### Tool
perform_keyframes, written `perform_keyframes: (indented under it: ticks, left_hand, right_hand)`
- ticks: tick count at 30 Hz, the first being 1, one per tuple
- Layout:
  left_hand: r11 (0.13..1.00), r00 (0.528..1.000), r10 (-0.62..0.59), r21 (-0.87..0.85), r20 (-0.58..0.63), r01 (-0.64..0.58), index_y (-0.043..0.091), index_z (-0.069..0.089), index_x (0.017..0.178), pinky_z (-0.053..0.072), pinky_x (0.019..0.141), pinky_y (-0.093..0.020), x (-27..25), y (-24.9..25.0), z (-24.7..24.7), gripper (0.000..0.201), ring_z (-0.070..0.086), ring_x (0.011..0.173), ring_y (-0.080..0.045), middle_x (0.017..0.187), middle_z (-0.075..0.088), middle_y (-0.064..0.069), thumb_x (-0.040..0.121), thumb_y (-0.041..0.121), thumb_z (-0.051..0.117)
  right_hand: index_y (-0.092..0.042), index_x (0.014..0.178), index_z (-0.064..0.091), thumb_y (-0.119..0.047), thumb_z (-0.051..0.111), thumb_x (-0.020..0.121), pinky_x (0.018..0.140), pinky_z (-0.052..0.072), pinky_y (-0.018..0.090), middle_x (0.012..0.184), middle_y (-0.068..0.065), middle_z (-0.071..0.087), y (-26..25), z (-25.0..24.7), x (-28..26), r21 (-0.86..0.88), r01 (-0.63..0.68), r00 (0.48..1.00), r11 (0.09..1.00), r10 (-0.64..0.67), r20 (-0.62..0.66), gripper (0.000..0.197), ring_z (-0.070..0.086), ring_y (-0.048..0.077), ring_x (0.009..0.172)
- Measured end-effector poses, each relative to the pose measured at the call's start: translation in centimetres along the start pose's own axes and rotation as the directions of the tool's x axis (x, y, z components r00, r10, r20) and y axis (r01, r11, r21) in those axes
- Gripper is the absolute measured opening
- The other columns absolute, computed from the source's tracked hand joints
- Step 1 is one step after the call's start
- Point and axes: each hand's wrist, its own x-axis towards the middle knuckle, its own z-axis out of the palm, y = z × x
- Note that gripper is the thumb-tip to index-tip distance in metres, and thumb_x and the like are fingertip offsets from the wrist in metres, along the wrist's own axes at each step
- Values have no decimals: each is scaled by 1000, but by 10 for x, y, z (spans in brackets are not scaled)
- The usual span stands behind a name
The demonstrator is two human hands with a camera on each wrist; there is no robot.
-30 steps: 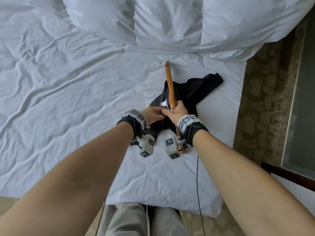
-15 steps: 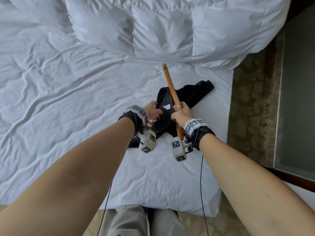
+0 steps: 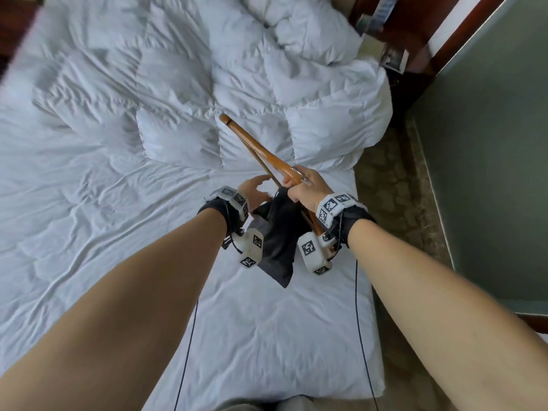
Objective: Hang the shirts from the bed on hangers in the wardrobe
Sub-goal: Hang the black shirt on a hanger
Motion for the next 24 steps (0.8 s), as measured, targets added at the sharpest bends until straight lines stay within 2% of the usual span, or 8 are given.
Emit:
perform_keyframes:
  ticks: [2, 4, 8, 12, 16, 18, 21, 24]
  left_hand:
    - [987, 992, 129, 98, 14, -130, 20, 53, 140, 40, 102, -26, -16, 16, -11, 50, 52, 127, -22, 144, 52, -7, 92, 7, 63]
    - [969, 979, 201, 144, 23, -202, 15, 64, 126, 36, 89, -17, -34, 33, -20, 37, 55, 108, -14, 126, 64, -4, 90, 6, 63]
    - [976, 978, 207, 64, 12, -208, 18, 69, 106, 50, 69, -25, -70, 52, -28, 18, 59, 81, -14, 90, 65, 0, 90, 12, 64]
    - [957, 978, 206, 200, 35, -209, 18, 70, 106, 48, 82, -30, -95, 49, -33, 16, 57, 86, -17, 98, 63, -3, 90, 16, 68]
    - [979, 983, 158, 146, -91, -144, 14, 64, 94, 50, 77, -34, -116, 45, -26, 3, 58, 91, -24, 95, 62, -7, 93, 15, 62]
    - [986, 980, 169, 22, -101, -168, 12, 60, 93, 55, 78, -40, -126, 43, -17, 2, 63, 92, -28, 96, 63, -10, 92, 13, 62]
    - [969, 983, 183, -167, 4, -180, 17, 60, 105, 49, 62, -30, -145, 40, -1, 18, 61, 84, -19, 98, 67, -3, 91, 22, 68]
    - [967, 971, 232, -118, 52, -225, 18, 65, 95, 47, 54, -21, -158, 41, 9, 4, 57, 73, -18, 85, 64, -6, 92, 16, 66]
  right_hand:
    - [-20, 74, 62, -7, 51, 60, 68, 50, 30, 69, -6, 62, -27, -14, -16, 37, 68, 997, 997, -67, -39, 23, 62, 21, 77]
    - [-23, 72, 60, 0, 53, 68, 66, 46, 27, 69, -5, 61, -49, -26, -29, 65, 127, 989, 990, -121, -84, 24, 59, 18, 73]
    - [-23, 71, 61, -1, 54, 75, 59, 40, 29, 69, -4, 59, -79, -50, -56, 114, 178, 963, 977, -150, -225, 23, 51, 17, 62]
    - [-12, 78, 60, 13, 51, 76, 54, 38, 23, 67, 8, 50, -95, -67, -92, 249, 202, 952, 947, -129, -279, 27, 45, 17, 57]
    - [-16, 75, 63, 13, 52, 75, 57, 38, 21, 52, -14, 53, -100, -73, -117, 305, 221, 936, 926, -114, -333, 30, 48, 11, 58]
    - [-15, 77, 63, 12, 54, 76, 54, 39, 18, 45, -15, 51, -101, -75, -130, 325, 243, 928, 914, -120, -354, 29, 49, 9, 53]
    - [-12, 79, 63, 11, 55, 75, 53, 41, 17, 44, -10, 48, -103, -79, -149, 360, 281, 915, 890, -135, -380, 25, 48, 10, 50]
    - [-12, 79, 64, 10, 55, 74, 50, 39, 18, 45, -7, 45, -103, -84, -163, 380, 291, 909, 878, -131, -395, 25, 45, 12, 49]
